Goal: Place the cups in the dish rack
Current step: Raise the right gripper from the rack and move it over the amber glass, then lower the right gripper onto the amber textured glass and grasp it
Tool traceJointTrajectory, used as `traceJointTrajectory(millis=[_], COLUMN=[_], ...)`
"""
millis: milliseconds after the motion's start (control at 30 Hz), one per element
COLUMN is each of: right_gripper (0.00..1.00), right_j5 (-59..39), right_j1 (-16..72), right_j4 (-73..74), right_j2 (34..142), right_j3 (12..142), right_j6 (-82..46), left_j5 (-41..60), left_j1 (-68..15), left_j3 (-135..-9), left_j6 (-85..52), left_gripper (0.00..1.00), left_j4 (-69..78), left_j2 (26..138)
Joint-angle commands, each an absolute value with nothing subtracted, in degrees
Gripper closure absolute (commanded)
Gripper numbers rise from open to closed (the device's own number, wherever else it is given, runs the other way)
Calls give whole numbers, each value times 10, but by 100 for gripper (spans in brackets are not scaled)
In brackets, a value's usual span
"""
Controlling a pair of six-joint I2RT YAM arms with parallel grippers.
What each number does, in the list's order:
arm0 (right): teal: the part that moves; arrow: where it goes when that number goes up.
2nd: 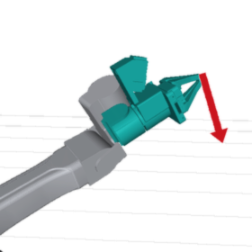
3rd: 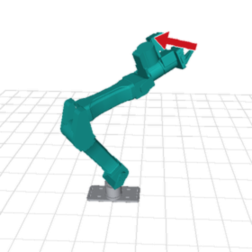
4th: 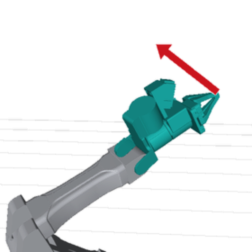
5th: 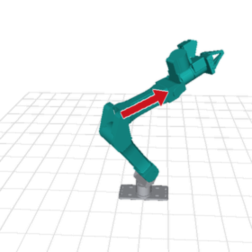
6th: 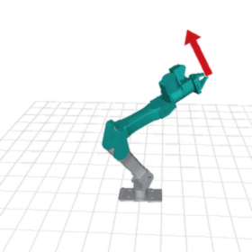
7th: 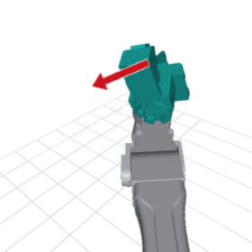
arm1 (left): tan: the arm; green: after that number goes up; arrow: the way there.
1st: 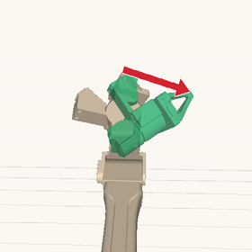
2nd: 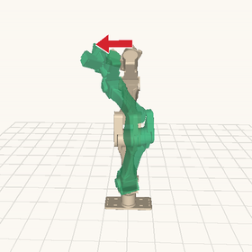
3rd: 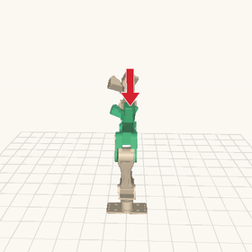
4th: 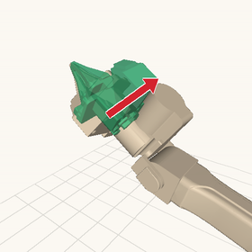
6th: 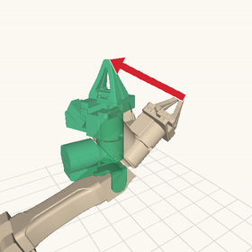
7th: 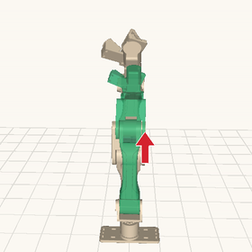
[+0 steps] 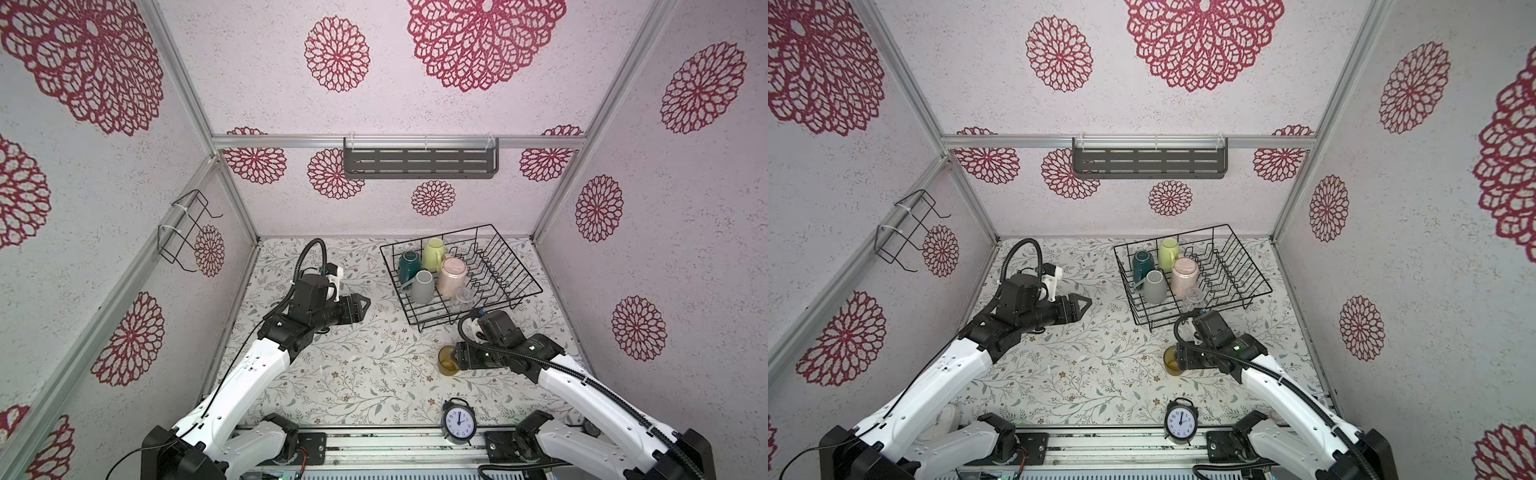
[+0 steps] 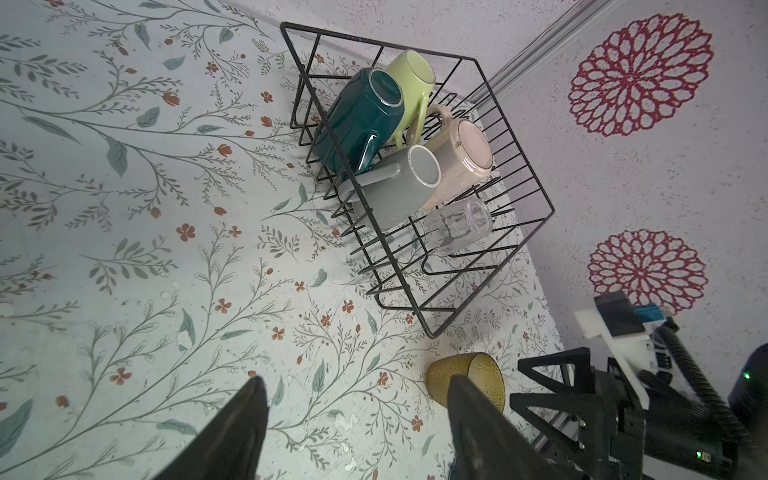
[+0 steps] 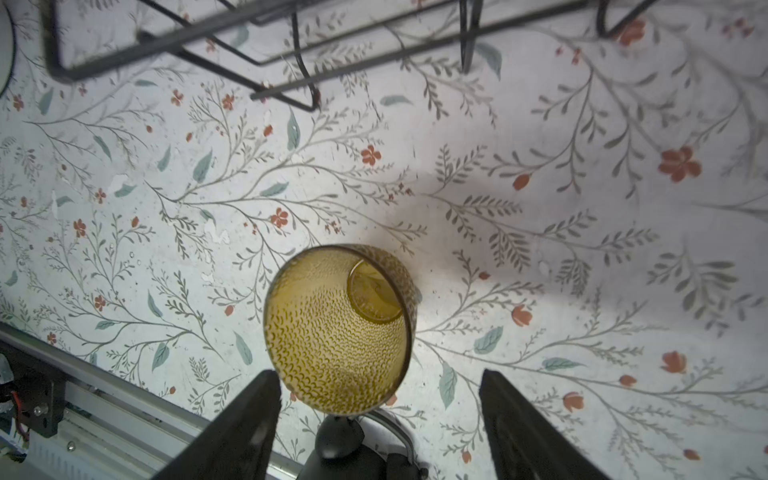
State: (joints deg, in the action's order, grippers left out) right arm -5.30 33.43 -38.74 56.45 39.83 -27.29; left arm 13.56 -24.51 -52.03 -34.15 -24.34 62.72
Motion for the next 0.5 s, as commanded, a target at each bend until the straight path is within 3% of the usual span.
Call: traceJointTrajectory(millis=[0,167,467], right_gripper=[27,35,84], right_j5=[-59,-27,-90], right_j1=[333,333,338], right_j4=[-362,-340,-256], right_j2=[569,577,611], right_j3=[393,380,361], right_j6=[-295,-285,-294], left_j5=[123,75,100], left_j1=[-248,-250,-255], left_j3=[-512,-517,-519], left_j6=[-331,-335,-335], left_gripper=[27,28,28], left_j4=[-273,-332,-345], left_j2=[604,621,615])
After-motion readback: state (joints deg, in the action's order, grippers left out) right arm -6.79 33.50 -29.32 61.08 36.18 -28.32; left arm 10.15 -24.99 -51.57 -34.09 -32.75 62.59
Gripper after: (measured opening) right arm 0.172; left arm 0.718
